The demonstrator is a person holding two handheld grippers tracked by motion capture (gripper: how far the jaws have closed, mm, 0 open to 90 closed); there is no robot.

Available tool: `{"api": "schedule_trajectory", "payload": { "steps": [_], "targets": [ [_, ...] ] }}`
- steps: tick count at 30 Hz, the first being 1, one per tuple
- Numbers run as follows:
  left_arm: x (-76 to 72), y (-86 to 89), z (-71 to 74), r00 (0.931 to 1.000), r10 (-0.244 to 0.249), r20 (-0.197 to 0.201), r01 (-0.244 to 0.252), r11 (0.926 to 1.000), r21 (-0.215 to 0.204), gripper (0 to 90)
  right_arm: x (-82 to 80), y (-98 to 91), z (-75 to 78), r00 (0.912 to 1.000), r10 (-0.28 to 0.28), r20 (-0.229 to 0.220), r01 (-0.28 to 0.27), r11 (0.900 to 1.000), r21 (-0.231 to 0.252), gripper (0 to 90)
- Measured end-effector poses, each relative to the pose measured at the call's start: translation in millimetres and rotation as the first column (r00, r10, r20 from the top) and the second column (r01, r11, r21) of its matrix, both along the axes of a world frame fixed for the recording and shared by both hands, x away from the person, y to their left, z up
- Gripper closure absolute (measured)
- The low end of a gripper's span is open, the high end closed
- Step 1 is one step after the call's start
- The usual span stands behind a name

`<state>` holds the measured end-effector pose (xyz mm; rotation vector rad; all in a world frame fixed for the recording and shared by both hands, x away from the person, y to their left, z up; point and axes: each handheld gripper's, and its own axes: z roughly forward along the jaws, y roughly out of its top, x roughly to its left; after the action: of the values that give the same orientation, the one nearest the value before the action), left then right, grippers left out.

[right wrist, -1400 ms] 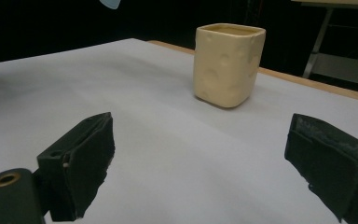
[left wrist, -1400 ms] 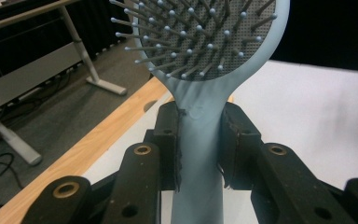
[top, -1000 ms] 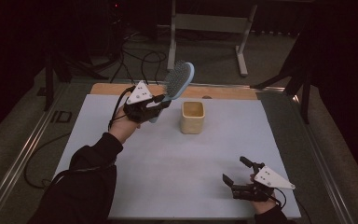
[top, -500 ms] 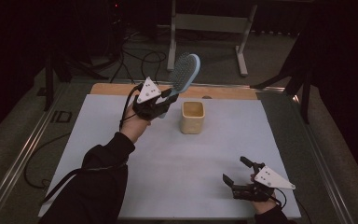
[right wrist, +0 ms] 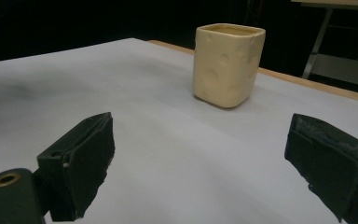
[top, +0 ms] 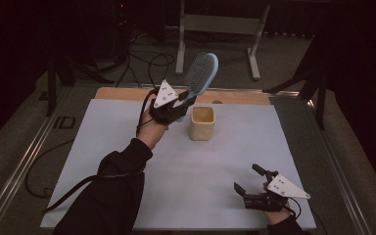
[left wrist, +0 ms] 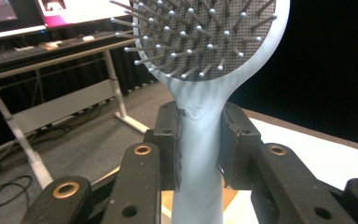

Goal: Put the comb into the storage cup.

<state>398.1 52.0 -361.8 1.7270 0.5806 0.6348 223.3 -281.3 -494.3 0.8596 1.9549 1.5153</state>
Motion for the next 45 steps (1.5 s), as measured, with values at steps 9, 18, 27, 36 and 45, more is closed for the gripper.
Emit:
{"api": "schedule_trajectory", "payload": {
  "steps": [9, 18, 27, 36, 45],
  "targets": [
    [4.8, -15.9, 6.2, 0.9997, 0.024, 0.008, -0.024, 0.9992, -0.032, 71.2, -0.4, -0.3, 0.7, 1.0, 0.0, 0.0, 0.0, 1.0, 0.002, 8.2],
    [12.2, -29.5, 8.2, 0.9988, 0.046, 0.018, -0.045, 0.9976, -0.054, 71.2, -0.4, -1.2, 1.1, 1.0, 0.002, 0.004, -0.002, 1.0, 0.005, 8.2],
    [16.4, -43.0, 9.1, 0.9984, 0.047, 0.031, -0.045, 0.9969, -0.064, 71.1, -0.7, -1.5, 1.6, 1.0, 0.003, 0.004, -0.003, 0.9999, 0.011, 8.2],
    [26.3, -49.6, 5.7, 0.9992, 0.03, 0.028, -0.027, 0.9937, -0.109, 71.2, -1.2, -2.3, 2.3, 1.0, 0.003, 0.003, -0.003, 0.9998, 0.018, 8.1],
    [36.0, -56.5, -1.0, 0.999, 0.038, 0.023, -0.034, 0.9876, -0.153, 71.1, -1.1, -2.9, 2.5, 1.0, 0.006, 0.001, -0.006, 0.9997, 0.026, 8.2]
  ]
}}
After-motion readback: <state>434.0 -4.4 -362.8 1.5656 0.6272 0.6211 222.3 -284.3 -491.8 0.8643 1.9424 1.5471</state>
